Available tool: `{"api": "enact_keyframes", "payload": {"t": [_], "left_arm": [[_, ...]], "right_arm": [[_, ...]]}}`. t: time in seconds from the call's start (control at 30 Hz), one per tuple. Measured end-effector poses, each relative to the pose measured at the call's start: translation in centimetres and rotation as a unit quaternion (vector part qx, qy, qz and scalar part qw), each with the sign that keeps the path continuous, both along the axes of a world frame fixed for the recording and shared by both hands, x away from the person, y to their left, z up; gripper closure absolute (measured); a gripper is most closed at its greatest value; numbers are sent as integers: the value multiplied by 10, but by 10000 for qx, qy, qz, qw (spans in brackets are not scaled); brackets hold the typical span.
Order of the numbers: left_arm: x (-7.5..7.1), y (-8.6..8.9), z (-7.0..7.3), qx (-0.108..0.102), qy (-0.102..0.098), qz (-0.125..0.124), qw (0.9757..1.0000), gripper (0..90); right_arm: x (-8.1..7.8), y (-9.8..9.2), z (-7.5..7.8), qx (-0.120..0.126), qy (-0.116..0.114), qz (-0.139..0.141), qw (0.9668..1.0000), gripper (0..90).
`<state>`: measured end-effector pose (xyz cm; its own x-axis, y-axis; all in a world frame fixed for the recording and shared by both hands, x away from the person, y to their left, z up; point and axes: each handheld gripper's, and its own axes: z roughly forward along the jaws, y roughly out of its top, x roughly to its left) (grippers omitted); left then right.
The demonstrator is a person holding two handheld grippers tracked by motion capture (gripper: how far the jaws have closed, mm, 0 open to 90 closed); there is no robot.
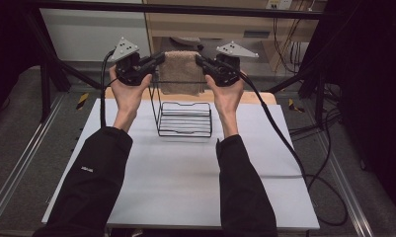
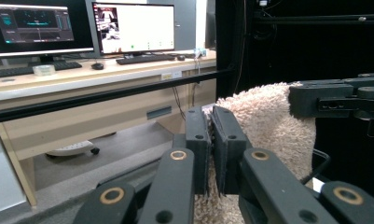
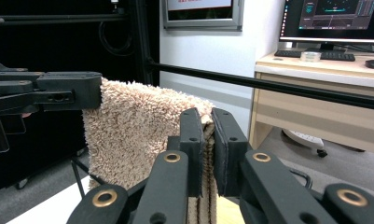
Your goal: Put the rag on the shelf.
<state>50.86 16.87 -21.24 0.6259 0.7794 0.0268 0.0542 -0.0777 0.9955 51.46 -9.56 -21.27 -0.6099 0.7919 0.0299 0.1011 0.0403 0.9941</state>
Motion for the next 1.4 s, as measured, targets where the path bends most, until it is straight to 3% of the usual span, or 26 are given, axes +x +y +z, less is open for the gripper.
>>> {"api": "enact_keyframes", "payload": {"t": [0.13, 0.33, 0.67, 1.13, 1.4], "left_arm": [[-5, 3, -4, -31, -16, -37, 10000, 854], [-8, 5, -10, -42, 156, -126, 9998, 853], [-17, 9, -15, -54, 262, -333, 9991, 848], [-32, 8, -21, 245, 368, -439, 9981, 832], [-36, 10, -30, 340, 571, -525, 9964, 803]], "right_arm": [[-4, -1, -3, -7, -30, 57, 10000, 836], [-8, 0, -8, -76, 42, 94, 9999, 834], [-17, -1, -12, -140, 96, 204, 9996, 831], [-31, -7, -22, -371, 208, 435, 9981, 822], [-36, -9, -30, -597, 275, 550, 9963, 817]]}}
